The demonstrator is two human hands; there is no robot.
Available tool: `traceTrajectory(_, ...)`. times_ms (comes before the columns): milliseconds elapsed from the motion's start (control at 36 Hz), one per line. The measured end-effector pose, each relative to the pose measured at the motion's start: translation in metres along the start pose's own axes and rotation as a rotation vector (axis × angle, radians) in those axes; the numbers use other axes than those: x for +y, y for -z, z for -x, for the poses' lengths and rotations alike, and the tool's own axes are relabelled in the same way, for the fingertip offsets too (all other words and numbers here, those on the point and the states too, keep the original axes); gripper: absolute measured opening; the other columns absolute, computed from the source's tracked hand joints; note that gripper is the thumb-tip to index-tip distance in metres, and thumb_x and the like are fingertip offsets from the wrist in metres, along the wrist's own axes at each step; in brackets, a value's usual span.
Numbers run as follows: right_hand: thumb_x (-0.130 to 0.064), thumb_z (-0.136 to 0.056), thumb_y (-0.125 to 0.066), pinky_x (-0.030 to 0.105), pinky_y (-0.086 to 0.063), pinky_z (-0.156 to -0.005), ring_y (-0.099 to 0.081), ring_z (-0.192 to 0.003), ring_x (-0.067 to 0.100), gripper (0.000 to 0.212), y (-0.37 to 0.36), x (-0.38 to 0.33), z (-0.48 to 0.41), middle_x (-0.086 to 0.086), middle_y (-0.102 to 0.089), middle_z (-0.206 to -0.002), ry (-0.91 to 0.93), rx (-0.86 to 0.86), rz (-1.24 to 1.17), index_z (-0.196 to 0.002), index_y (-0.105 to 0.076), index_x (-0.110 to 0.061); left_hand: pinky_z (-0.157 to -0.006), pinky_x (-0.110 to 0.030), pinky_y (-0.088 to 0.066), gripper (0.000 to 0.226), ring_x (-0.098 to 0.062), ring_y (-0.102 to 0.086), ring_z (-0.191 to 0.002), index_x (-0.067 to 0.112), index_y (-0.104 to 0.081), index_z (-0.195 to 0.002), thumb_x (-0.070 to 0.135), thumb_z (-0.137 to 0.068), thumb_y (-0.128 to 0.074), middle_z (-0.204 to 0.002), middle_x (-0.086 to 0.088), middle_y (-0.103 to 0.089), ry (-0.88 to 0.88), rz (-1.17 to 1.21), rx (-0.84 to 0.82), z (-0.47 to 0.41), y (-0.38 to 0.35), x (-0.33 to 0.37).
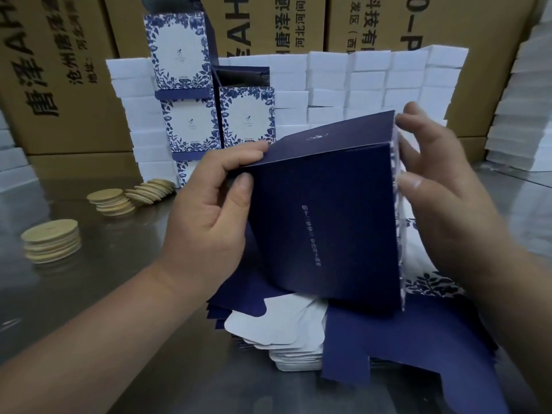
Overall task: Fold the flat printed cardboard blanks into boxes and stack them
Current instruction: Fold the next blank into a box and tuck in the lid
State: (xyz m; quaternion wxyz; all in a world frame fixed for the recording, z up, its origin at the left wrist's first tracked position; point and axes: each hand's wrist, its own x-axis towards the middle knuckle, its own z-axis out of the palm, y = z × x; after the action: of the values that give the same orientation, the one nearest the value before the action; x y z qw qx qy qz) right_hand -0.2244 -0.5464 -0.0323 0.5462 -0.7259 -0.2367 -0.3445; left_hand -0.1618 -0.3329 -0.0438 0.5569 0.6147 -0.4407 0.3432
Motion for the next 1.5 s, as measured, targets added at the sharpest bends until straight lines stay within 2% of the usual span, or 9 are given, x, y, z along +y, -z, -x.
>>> traceTrajectory(222,-0.075,-0.054,-0.069,0.039,-0.04,-0.103,-0.036,-0.131,-0.001,0.082,0.0,-0.006,0.003,-0.04,-0.031,-0.137,0.081,0.025,0.246,-0.124,-0.028,-0.069,-0.1,-0.02,-0.038,0.028,0.006,-0.047,-0.114,0.039,-0.056,-0.105,0.015,-0.094,-0.046,-0.119,0.013,-0.048,-0.01,-0.216,0.119,-0.003,0.002,0.0)
traceTrajectory(444,-0.053,-0.064,-0.065,0.018,-0.037,-0.101,-0.038,-0.118,-0.012,0.06,-0.011,-0.006,0.004,-0.025,-0.034,-0.124,0.17,0.094,0.472,-0.117,-0.037,-0.046,-0.115,-0.02,-0.015,0.057,0.013,-0.019,-0.135,0.044,-0.027,-0.133,0.065,-0.08,-0.023,-0.146,0.027,-0.025,0.414,0.107,-0.097,-0.002,0.001,0.004)
traceTrajectory(583,-0.054,-0.066,-0.064,0.003,-0.029,-0.096,-0.041,-0.109,0.0,0.059,-0.017,-0.007,0.006,-0.017,-0.038,-0.116,0.2,0.122,0.607,-0.117,-0.043,-0.034,-0.098,0.001,-0.024,0.059,0.0,-0.025,-0.131,0.017,-0.027,-0.146,0.049,-0.098,-0.032,-0.147,0.008,-0.029,0.463,-0.016,-0.099,-0.008,-0.003,0.011)
traceTrajectory(695,-0.043,-0.067,-0.073,0.002,-0.027,-0.096,-0.043,-0.107,0.002,0.055,-0.021,-0.007,0.006,-0.017,-0.039,-0.112,0.202,0.138,0.617,-0.114,-0.047,-0.034,-0.115,-0.029,-0.019,0.087,0.001,-0.023,-0.138,0.03,-0.026,-0.146,0.066,-0.072,-0.052,-0.152,0.014,-0.027,0.623,0.131,-0.091,-0.012,-0.001,0.013)
traceTrajectory(806,-0.026,-0.075,-0.068,0.002,-0.023,-0.1,-0.035,-0.121,-0.014,0.047,-0.021,-0.004,0.007,-0.014,-0.043,-0.121,0.197,0.1,0.566,-0.116,-0.046,-0.031,-0.108,-0.011,-0.024,0.057,0.012,-0.034,-0.127,0.031,-0.051,-0.13,0.053,-0.078,-0.046,-0.142,0.018,-0.042,0.488,-0.031,-0.015,-0.014,0.0,0.018)
traceTrajectory(889,-0.021,-0.077,-0.067,0.002,-0.024,-0.1,-0.037,-0.119,-0.011,0.044,-0.022,-0.003,0.007,-0.009,-0.046,-0.12,0.225,0.119,0.564,-0.115,-0.048,-0.029,-0.11,-0.032,-0.033,0.037,-0.003,-0.049,-0.123,0.033,-0.064,-0.11,0.043,-0.078,-0.051,-0.13,0.011,-0.058,0.518,0.085,0.028,-0.017,0.0,0.019)
traceTrajectory(1056,-0.023,-0.076,-0.069,-0.002,-0.026,-0.092,-0.038,-0.105,-0.023,0.042,-0.027,-0.005,0.008,-0.008,-0.049,-0.113,0.237,0.172,0.624,-0.114,-0.052,-0.027,-0.113,-0.041,-0.025,0.083,-0.002,-0.033,-0.135,0.046,-0.039,-0.134,0.085,-0.061,-0.049,-0.147,0.014,-0.037,0.463,-0.009,-0.201,-0.009,0.004,0.023)
traceTrajectory(1139,-0.023,-0.076,-0.068,-0.002,-0.027,-0.092,-0.041,-0.103,-0.017,0.042,-0.029,-0.006,0.008,-0.006,-0.049,-0.113,0.23,0.183,0.634,-0.116,-0.056,-0.024,-0.109,-0.032,-0.034,0.05,0.009,-0.036,-0.127,0.06,-0.042,-0.115,0.068,-0.068,-0.056,-0.138,0.025,-0.04,0.331,-0.284,-0.13,-0.009,0.0,0.028)
traceTrajectory(1500,-0.035,-0.078,-0.067,0.003,-0.033,-0.078,-0.048,-0.081,0.004,0.024,-0.031,-0.018,0.001,-0.019,-0.045,-0.086,0.203,0.164,0.546,-0.095,-0.053,-0.045,-0.086,-0.02,-0.045,0.025,-0.01,-0.056,-0.098,0.015,-0.071,-0.102,0.026,-0.081,-0.061,-0.091,0.015,-0.052,0.035,-0.478,-0.056,-0.012,-0.011,0.041)
